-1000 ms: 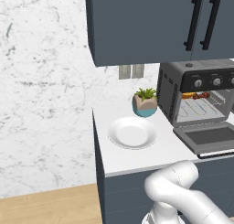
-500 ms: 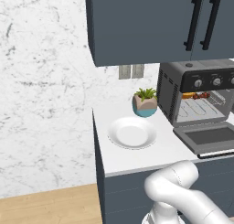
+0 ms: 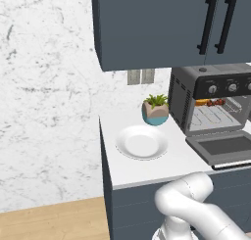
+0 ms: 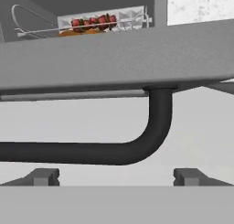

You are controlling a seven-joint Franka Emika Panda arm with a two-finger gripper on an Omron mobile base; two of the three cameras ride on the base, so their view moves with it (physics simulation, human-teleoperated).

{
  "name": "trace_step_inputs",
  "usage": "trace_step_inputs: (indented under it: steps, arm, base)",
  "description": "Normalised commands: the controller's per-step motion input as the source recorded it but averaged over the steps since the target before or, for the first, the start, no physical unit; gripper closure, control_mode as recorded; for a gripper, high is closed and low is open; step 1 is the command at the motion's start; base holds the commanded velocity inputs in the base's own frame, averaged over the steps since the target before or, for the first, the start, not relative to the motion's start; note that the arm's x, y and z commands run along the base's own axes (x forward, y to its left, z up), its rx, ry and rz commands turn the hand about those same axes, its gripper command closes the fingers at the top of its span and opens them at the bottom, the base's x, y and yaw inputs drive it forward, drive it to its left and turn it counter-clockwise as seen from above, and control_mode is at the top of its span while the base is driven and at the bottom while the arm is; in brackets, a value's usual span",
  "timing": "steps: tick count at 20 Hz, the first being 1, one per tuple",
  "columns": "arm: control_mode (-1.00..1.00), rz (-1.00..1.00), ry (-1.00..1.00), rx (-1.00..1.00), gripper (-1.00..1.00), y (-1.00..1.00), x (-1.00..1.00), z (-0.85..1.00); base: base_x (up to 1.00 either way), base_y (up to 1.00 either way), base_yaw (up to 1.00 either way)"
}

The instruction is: Pick up the kebab skewer and baguette bread, and place them inside the toaster oven. Close the toaster oven door and start by setting the timer.

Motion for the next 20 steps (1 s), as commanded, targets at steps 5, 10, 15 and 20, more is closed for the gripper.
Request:
trace_step_inputs:
  steps: [5,10,15,20]
  arm:
    - [-1.00,0.00,0.00,0.00,-1.00,0.00,0.30,0.00]
    - [-1.00,0.00,0.00,0.00,-1.00,0.00,0.39,0.00]
    - [-1.00,0.00,0.00,-0.04,-1.00,0.16,0.37,0.00]
    - [-1.00,0.00,0.00,-0.07,-1.00,0.43,0.12,0.02]
  base:
    - [0.00,0.00,0.00]
    - [0.00,0.00,0.00]
    - [0.00,0.00,0.00]
    - [0.00,0.00,0.00]
